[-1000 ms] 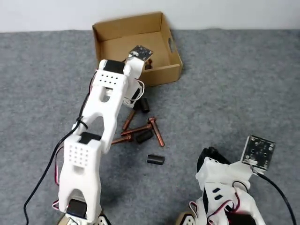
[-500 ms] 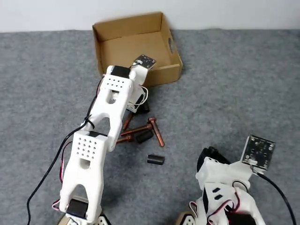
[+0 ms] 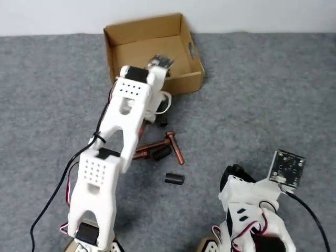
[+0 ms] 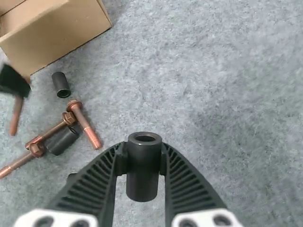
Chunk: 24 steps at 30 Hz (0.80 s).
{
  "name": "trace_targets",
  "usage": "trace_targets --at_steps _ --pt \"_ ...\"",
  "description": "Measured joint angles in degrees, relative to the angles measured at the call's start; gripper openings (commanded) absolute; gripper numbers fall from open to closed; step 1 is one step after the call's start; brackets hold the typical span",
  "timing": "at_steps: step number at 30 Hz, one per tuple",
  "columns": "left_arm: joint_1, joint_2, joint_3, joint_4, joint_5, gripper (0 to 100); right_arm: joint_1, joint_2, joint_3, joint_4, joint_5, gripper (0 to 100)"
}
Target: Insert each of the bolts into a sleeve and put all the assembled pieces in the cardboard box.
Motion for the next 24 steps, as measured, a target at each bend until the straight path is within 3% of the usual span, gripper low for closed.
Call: trace_targets --at_steps 6,16,24 --pt "5.5 -14.7 4.9 0.0 3.6 0 -0.8 0.0 0.0 -0.1 2.5 0.8" --pt "7.3 -37.3 24.1 0.3 7.3 0 -6.2 0.0 0.0 -0.1 5.5 0.8" --pt "7.5 -60.6 50.4 -12.2 7.4 0 -11.1 0.0 0.0 -0.1 5.5 0.8"
